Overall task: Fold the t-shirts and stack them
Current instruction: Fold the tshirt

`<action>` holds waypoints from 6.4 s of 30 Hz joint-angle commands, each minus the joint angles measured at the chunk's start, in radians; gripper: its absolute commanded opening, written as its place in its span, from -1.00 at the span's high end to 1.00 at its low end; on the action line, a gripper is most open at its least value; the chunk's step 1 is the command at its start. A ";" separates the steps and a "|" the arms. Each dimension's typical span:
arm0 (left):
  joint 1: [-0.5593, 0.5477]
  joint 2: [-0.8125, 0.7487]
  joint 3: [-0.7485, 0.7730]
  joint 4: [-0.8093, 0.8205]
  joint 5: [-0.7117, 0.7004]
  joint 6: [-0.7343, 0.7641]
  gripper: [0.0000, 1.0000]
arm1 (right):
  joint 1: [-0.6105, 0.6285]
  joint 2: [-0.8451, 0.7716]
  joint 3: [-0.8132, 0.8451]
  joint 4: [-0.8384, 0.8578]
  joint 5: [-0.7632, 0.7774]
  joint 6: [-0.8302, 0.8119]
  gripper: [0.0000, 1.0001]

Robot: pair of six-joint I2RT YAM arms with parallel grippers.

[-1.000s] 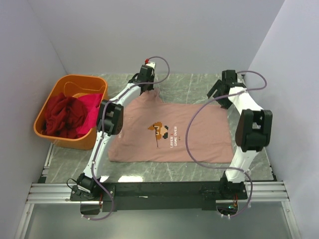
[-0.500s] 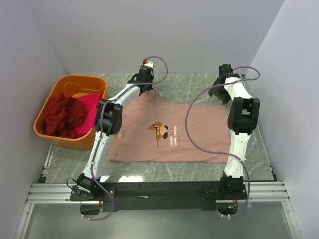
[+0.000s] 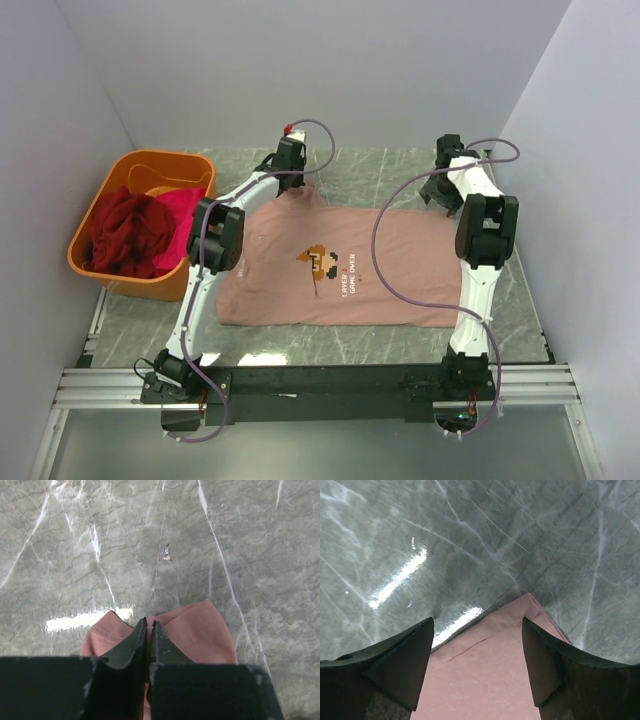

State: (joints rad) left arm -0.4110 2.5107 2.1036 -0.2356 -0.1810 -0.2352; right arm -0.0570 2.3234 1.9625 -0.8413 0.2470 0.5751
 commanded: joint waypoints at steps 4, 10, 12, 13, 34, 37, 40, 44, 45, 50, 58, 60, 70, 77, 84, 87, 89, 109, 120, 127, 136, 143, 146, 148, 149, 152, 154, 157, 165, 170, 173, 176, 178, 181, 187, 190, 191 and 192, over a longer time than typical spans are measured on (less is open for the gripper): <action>-0.002 -0.101 -0.033 0.044 -0.008 -0.035 0.99 | -0.007 0.017 -0.005 -0.012 0.040 0.015 -0.49; -0.002 -0.134 -0.103 0.068 -0.012 -0.056 0.99 | -0.007 0.002 -0.031 -0.010 0.041 0.022 -0.27; -0.002 -0.141 -0.117 0.070 -0.015 -0.061 0.99 | -0.007 -0.002 -0.045 -0.004 0.038 0.026 -0.02; -0.002 -0.144 -0.117 0.067 -0.021 -0.062 0.99 | -0.007 -0.010 -0.050 0.002 0.037 0.028 0.15; -0.003 -0.363 -0.393 0.188 -0.054 -0.167 0.99 | 0.011 -0.232 -0.267 0.143 -0.035 -0.037 1.00; -0.003 -0.398 -0.444 0.190 -0.060 -0.179 0.99 | 0.016 -0.285 -0.323 0.166 -0.035 -0.038 1.00; -0.011 -0.446 -0.529 0.200 -0.060 -0.205 0.99 | 0.020 -0.352 -0.411 0.198 -0.037 -0.032 1.00; -0.029 -0.527 -0.628 0.197 -0.090 -0.263 0.99 | 0.022 -0.421 -0.479 0.220 -0.045 -0.030 1.00; -0.035 -0.559 -0.642 0.185 -0.098 -0.276 0.99 | 0.022 -0.443 -0.491 0.223 -0.043 -0.029 1.00; -0.078 -0.645 -0.723 0.107 -0.221 -0.340 0.99 | 0.020 -0.501 -0.572 0.254 -0.052 -0.024 1.00; -0.120 -0.780 -0.861 0.042 -0.250 -0.388 0.99 | 0.022 -0.590 -0.671 0.278 -0.061 -0.020 1.00; -0.126 -0.805 -0.882 0.032 -0.252 -0.406 0.99 | 0.022 -0.621 -0.692 0.283 -0.058 -0.020 1.00; -0.204 -0.967 -1.017 -0.086 -0.373 -0.501 0.99 | 0.022 -0.726 -0.775 0.271 -0.051 -0.047 1.00; -0.232 -1.088 -1.103 -0.117 -0.376 -0.541 0.99 | 0.022 -0.820 -0.864 0.280 -0.064 -0.047 1.00; -0.252 -1.150 -1.192 -0.120 -0.373 -0.559 0.99 | 0.022 -0.881 -0.925 0.278 -0.077 -0.061 1.00; -0.265 -1.176 -1.235 -0.125 -0.361 -0.576 0.99 | 0.020 -0.901 -0.955 0.284 -0.066 -0.064 1.00; -0.272 -1.196 -1.257 -0.139 -0.356 -0.598 0.99 | 0.022 -0.907 -0.975 0.285 -0.060 -0.060 1.00; -0.308 -1.520 -1.395 -0.245 -0.184 -0.619 -0.99 | 0.023 -1.148 -1.079 0.248 0.017 0.000 -0.65; -0.292 -1.052 -1.185 0.001 -0.175 -0.498 -0.99 | 0.043 -1.041 -1.057 0.369 -0.244 -0.057 -0.74; -0.296 -0.941 -1.278 0.076 0.067 -0.506 -0.99 | 0.046 -0.960 -1.045 0.370 -0.311 -0.049 -0.74; -0.489 -1.324 -1.490 -0.016 0.216 -0.532 -0.99 | 0.046 -0.954 -1.053 0.375 -0.302 -0.047 -0.74; -0.598 -1.536 -1.547 -0.159 0.235 -0.656 -0.99 | 0.046 -0.960 -1.053 0.377 -0.304 -0.055 -0.74; -0.598 -1.573 -1.507 -0.194 0.125 -0.655 -0.99 | 0.046 -0.960 -1.054 0.380 -0.313 -0.060 -0.74; -0.598 -1.555 -1.460 -0.191 -0.016 -0.651 -0.99 | 0.046 -0.963 -1.056 0.381 -0.318 -0.061 -0.74; -0.598 -1.540 -1.444 -0.189 -0.064 -0.665 -0.99 | 0.046 -0.964 -1.057 0.384 -0.321 -0.066 -0.74; -0.554 -1.448 -1.403 -0.137 -0.187 -0.685 -0.99 | 0.048 -0.960 -1.064 0.399 -0.347 -0.076 -0.74; -0.494 -1.362 -1.374 -0.098 -0.173 -0.691 -0.99 | 0.051 -0.943 -1.057 0.401 -0.359 -0.090 -0.74; -0.355 -1.250 -1.351 -0.051 -0.104 -0.679 -0.99 | 0.118 -0.894 -1.041 0.392 -0.339 -0.112 -0.74; -0.189 -0.976 -1.228 -0.008 -0.040 -0.608 -0.99 | 0.166 -0.725 -1.027 0.406 -0.310 -0.098 -0.74; -0.158 -0.831 -1.119 0.011 -0.022 -0.618 -0.99 | 0.198 -0.710 -1.088 0.447 -0.336 -0.115 -0.74; -0.129 -0.702 -1.012 -0.002 0.008 -0.593 -0.99 | 0.235 -0.725 -1.134 0.433 -0.344 -0.110 -0.74; -0.112 -0.581 -0.874 -0.024 -0.007 -0.552 -0.99 | 0.302 -0.780 -1.213 0.417 -0.338 -0.087 -0.74; -0.097 -0.477 -0.741 -0.030 -0.015 -0.527 -0.99 | 0.385 -0.823 -1.281 0.406 -0.356 -0.058 -0.73; -0.057 -0.291 -0.467 -0.066 0.052 -0.478 -0.99 | 0.497 -0.900 -1.353 0.413 -0.412 -0.029 -0.73; -0.054 0.057 0.126 -0.199 0.185 -0.414 -0.99 | 0.914 -0.923 -1.342 0.522 -0.652 -0.026 -0.73; -0.057 0.093 0.142 -0.087 0.245 -0.435 -0.99 | 1.046 -0.874 -1.247 0.523 -0.672 -0.084 -0.73; -0.057 0.089 0.122 -0.030 0.273 -0.435 -0.99 | 1.074 -0.857 -1.219 0.466 -0.628 -0.107 -0.73; -0.057 0.086 0.107 0.061 0.317 -0.432 -0.99 | 1.077 -0.857 -1.197 0.446 -0.617 -0.138 -0.73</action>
State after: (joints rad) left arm -0.4603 2.5641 2.2211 -0.3004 -0.0055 -0.6907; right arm 0.9794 1.4368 0.7006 -0.2893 -0.3271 0.4973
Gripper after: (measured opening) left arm 0.994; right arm 0.867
